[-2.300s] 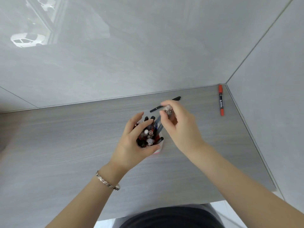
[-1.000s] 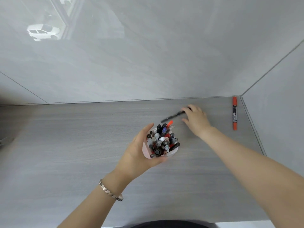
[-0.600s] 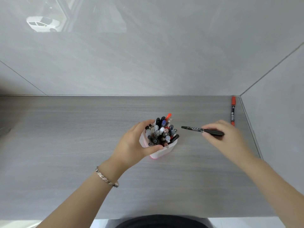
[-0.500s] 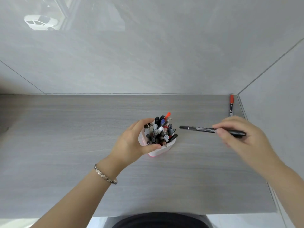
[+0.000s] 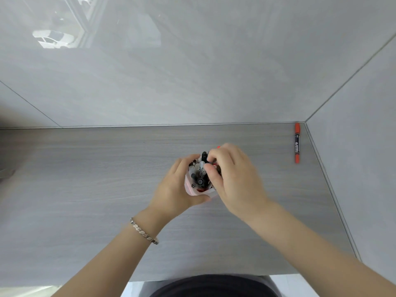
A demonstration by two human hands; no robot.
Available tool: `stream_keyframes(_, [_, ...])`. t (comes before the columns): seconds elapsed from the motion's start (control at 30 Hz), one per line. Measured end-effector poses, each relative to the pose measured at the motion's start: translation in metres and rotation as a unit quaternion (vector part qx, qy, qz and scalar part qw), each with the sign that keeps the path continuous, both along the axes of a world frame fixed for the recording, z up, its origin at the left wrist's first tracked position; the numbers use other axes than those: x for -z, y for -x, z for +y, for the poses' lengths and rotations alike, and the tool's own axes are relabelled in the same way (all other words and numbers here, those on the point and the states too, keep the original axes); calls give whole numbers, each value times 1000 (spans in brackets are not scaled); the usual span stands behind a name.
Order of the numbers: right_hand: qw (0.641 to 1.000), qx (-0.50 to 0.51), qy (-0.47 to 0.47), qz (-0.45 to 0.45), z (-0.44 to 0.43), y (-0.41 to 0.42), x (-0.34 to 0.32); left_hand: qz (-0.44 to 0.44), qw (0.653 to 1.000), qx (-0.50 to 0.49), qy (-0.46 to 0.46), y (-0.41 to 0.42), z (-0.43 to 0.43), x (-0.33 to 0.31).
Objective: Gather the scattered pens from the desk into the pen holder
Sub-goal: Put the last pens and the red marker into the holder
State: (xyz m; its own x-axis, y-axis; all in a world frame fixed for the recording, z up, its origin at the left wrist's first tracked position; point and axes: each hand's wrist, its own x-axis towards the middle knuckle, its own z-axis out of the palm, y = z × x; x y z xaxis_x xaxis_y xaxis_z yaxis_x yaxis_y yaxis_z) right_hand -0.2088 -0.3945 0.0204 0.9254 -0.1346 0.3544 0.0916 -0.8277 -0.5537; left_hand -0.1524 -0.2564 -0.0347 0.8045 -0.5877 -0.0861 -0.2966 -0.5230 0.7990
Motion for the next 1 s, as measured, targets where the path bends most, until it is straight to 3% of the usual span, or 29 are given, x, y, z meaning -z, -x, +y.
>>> stream_keyframes(0.1, [997,50,37,-50,6,-9,26,29,998,-28,40,8,-7,2])
stream_keyframes(0.27, [986,49,159,-14,7,6,59,67,994,-64,50,9,-15,4])
stream_keyframes(0.47, [986,31,89,-136,-24,29,65,46,997,-58,35,15,-22,-2])
stream_keyframes(0.6, [988,48,3,-149,-38,31,67,52,997,-58,28,18,-32,-13])
stream_keyframes(0.73, [979,-20,130,-159,-76,28,63,69,995,-63,28,10,-39,-16])
stream_keyframes(0.8, [986,39,127,-103,-111,19,68,80,994,-68,38,3,-42,-18])
stream_keyframes(0.87, [979,182,90,31,-149,4,79,80,993,-67,46,-4,-46,-21])
stream_keyframes(0.93, [932,291,68,206,-184,-9,95,74,995,-59,44,-8,-50,-22])
stream_keyframes(1.0, [892,335,56,300,-208,-17,108,67,996,-50,37,-9,-53,-23])
